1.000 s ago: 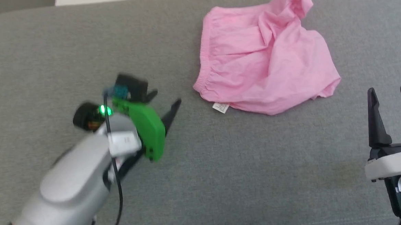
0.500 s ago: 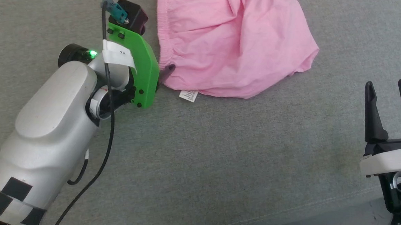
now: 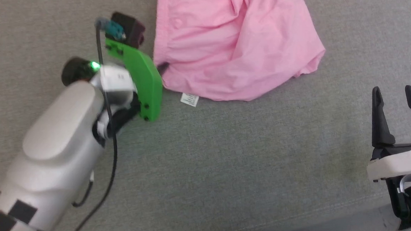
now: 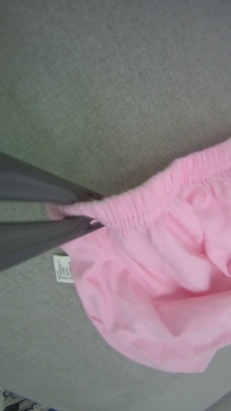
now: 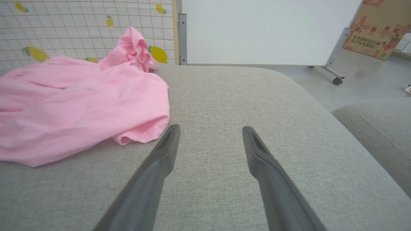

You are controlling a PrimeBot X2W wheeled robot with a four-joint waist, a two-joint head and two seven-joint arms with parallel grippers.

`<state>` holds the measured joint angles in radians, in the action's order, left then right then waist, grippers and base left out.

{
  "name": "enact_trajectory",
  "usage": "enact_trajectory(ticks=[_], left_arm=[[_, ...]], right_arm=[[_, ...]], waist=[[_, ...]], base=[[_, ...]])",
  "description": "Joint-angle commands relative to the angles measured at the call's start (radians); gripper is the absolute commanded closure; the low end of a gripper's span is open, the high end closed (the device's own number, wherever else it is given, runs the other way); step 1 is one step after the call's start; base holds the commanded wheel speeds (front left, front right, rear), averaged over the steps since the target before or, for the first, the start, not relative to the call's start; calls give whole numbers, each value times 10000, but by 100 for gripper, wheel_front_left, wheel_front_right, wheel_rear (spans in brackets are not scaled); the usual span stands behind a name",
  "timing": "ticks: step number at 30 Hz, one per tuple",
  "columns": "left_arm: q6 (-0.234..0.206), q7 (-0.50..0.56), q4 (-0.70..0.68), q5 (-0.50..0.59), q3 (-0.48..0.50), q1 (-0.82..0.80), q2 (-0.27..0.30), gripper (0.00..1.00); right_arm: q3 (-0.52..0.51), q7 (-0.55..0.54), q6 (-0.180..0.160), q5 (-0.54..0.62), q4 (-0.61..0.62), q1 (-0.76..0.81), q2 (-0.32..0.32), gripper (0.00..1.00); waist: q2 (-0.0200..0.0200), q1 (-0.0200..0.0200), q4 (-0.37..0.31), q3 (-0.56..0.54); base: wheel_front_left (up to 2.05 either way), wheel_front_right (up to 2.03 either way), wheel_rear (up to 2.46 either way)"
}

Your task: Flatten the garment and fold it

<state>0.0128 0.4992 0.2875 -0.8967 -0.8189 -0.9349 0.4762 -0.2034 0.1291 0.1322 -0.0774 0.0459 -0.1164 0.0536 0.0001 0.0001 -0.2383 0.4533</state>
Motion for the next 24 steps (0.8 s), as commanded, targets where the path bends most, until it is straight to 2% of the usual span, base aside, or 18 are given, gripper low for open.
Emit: enact_trajectory(ticks=[1, 7, 15, 20, 24], left_arm=[[-157, -159, -296, -2, 74, 362, 143, 100], [-735, -358, -2338, -240, 85, 1936, 866, 100], [-1975, -210, -5253, -769, 361, 3536, 1668, 100], [-2502, -492, -5291, -835, 1018, 3621, 2079, 100], [-2489, -743, -4419, -660, 1277, 3430, 2297, 100]], right_arm=[[-2, -57, -15, 77, -22, -11, -32, 0], [-142, -343, -15, 293, -101, 250, -32, 0], [-362, -634, -15, 464, -189, 590, -29, 0], [-187, -706, -15, 434, -239, 577, -30, 0], [-87, -747, -15, 384, -291, 512, -31, 0]], waist=[[-1, -1, 649, -751], [-1, -1, 1378, -1713], [-1, -1, 1943, -2336], [-1, -1, 1842, -2191], [-1, -1, 1630, -1830]], base=[[0, 0, 0], [0, 0, 0], [0, 0, 0], [0, 0, 0], [0, 0, 0]])
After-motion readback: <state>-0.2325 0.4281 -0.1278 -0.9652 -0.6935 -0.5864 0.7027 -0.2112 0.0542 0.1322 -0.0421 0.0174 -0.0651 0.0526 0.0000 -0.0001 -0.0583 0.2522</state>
